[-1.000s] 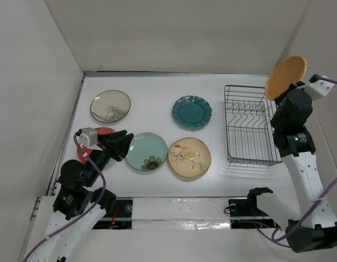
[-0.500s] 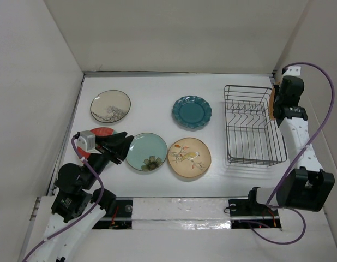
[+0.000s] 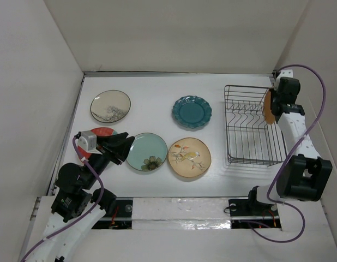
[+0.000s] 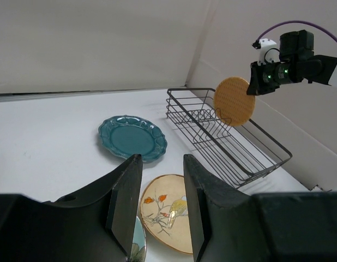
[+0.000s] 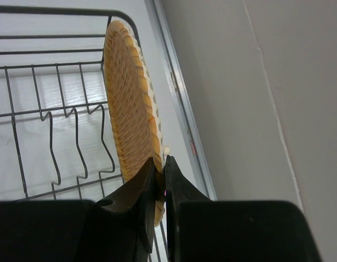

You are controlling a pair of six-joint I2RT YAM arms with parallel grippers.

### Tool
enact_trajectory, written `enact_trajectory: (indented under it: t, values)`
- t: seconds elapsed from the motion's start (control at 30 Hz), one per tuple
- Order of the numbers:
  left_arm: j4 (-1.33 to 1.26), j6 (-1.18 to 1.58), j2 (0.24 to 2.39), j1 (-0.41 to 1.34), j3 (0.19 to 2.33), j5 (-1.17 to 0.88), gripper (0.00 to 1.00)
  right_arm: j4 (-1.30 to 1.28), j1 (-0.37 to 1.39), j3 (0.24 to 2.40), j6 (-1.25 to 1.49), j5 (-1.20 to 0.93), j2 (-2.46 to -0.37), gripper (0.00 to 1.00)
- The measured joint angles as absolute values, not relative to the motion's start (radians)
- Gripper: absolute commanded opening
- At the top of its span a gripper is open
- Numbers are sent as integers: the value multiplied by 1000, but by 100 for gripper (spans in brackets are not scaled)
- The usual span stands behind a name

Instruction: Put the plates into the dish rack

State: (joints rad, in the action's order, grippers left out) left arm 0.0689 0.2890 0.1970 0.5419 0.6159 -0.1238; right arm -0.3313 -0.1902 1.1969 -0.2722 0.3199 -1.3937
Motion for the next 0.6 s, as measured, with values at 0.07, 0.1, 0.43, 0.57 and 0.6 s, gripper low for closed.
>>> enact_trajectory:
  t: [0.07, 0.1, 0.43, 0.57, 0.6]
  values:
    - [69, 289, 199, 542, 616, -123, 34, -329, -190, 1194, -263, 313, -1409, 0]
    - [69, 289, 200, 542, 616, -123, 34, -324, -191, 1194, -260, 307, -1415, 0]
    - [72, 289, 202, 542, 616, -123, 34, -336, -197, 1194, -171, 315, -1482, 57]
    - [72, 289, 210, 542, 616, -123, 34, -337, -197, 1215, -130, 357, -1480, 69]
    - [72, 289, 213, 542, 616, -124, 34, -337, -197, 1224, -115, 371, -1477, 69]
